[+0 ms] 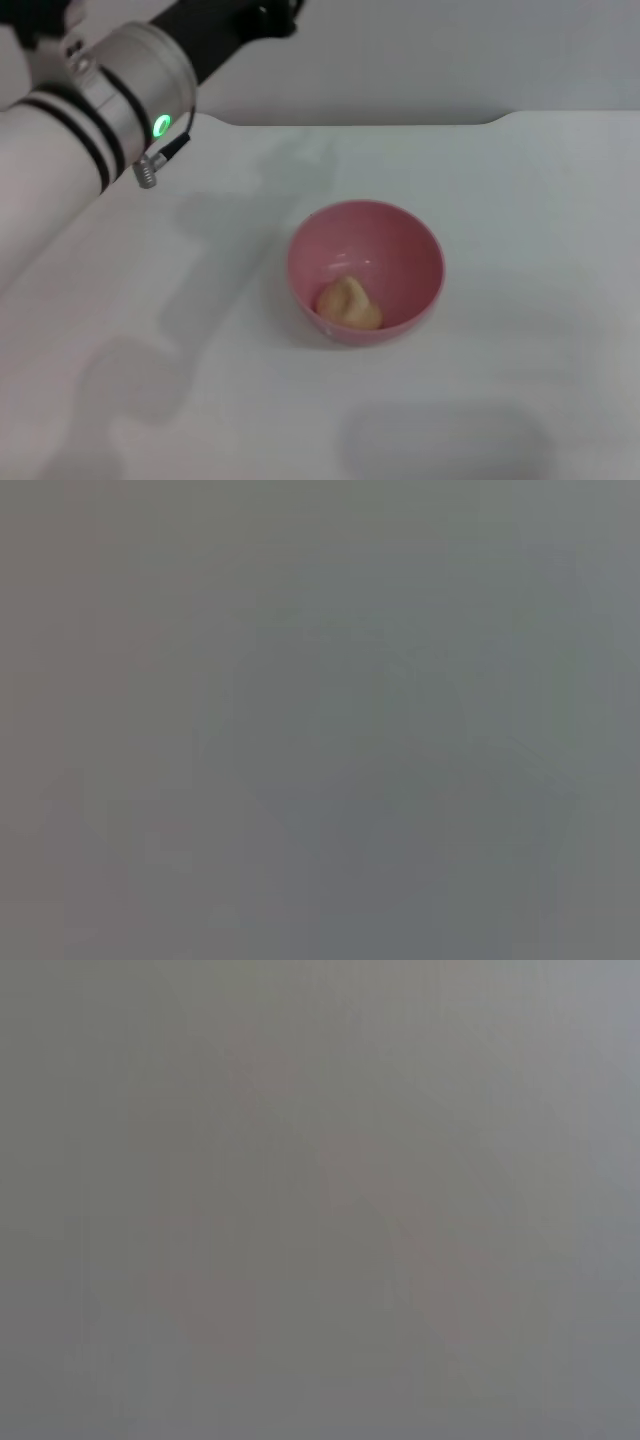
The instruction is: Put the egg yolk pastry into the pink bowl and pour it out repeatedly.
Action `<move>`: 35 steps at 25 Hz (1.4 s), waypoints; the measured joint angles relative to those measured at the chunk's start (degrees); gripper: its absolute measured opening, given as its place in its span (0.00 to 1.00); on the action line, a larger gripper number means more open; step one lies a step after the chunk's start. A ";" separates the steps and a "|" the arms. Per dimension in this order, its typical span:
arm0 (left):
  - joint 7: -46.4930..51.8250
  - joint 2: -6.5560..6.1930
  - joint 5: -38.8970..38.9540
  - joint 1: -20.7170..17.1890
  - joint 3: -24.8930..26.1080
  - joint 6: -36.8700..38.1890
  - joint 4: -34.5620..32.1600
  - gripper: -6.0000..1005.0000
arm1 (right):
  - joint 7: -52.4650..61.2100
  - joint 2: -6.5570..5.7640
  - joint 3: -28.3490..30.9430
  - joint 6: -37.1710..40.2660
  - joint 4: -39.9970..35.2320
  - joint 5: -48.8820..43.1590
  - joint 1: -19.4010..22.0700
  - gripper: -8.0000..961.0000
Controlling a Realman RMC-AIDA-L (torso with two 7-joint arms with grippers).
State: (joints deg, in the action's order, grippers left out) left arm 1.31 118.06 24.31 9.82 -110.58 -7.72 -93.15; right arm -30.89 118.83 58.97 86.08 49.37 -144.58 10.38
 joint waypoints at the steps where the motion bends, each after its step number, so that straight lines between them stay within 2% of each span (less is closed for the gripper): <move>1: 0.00 0.05 -0.01 -0.83 -0.64 4.85 1.87 0.32 | 0.00 0.00 0.00 -0.57 0.53 0.03 0.13 0.01; 3: 0.01 0.13 0.04 -2.00 -1.71 13.26 5.15 0.31 | -0.03 0.03 -0.01 -1.84 1.72 0.45 0.28 0.01; 5: 0.01 0.28 0.21 -3.05 -3.37 25.28 10.65 0.31 | -0.04 0.03 -0.08 -3.26 3.14 1.51 0.42 0.01; 6: 0.01 0.28 0.21 -3.05 -3.37 25.28 10.65 0.31 | 0.00 0.01 -0.11 -4.22 4.20 2.18 0.56 0.01; 7: 0.13 0.41 0.51 -3.38 -5.17 37.70 17.81 0.31 | 0.03 0.00 -0.11 -5.17 5.05 2.52 0.69 0.01; 8: 0.13 0.47 0.54 -3.38 -5.43 39.73 18.90 0.31 | 0.03 -0.02 -0.07 -6.19 6.01 2.80 0.86 0.01; 9: 0.13 0.59 0.78 -3.36 -6.16 45.70 22.11 0.31 | 0.01 -0.04 0.11 -7.95 7.30 2.96 1.16 0.01; 12: -0.59 0.77 3.32 -2.53 -7.94 57.38 30.17 0.31 | -0.21 -0.10 0.82 -13.10 10.84 3.05 1.92 0.01; 15: -4.23 0.78 9.14 -1.42 -9.15 62.10 35.75 0.31 | -0.29 -0.10 1.66 -16.08 13.04 3.09 2.20 0.01; 21: -9.39 0.75 18.85 -1.70 -11.20 67.57 40.17 0.31 | -3.04 -0.02 2.04 -17.71 13.99 3.61 1.84 0.01; 27: -9.48 0.50 20.75 -3.42 -11.70 70.84 42.18 0.31 | -4.06 0.16 2.03 -17.22 13.35 4.63 1.90 0.01; 35: -9.14 0.29 20.96 -5.29 -11.69 72.97 42.25 0.31 | -2.84 0.00 1.25 -10.33 10.29 7.49 1.80 0.01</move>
State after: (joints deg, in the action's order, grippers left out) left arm -7.82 118.35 45.26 4.53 -122.27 65.24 -50.90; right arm -33.74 118.83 60.23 75.75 59.66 -137.09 12.18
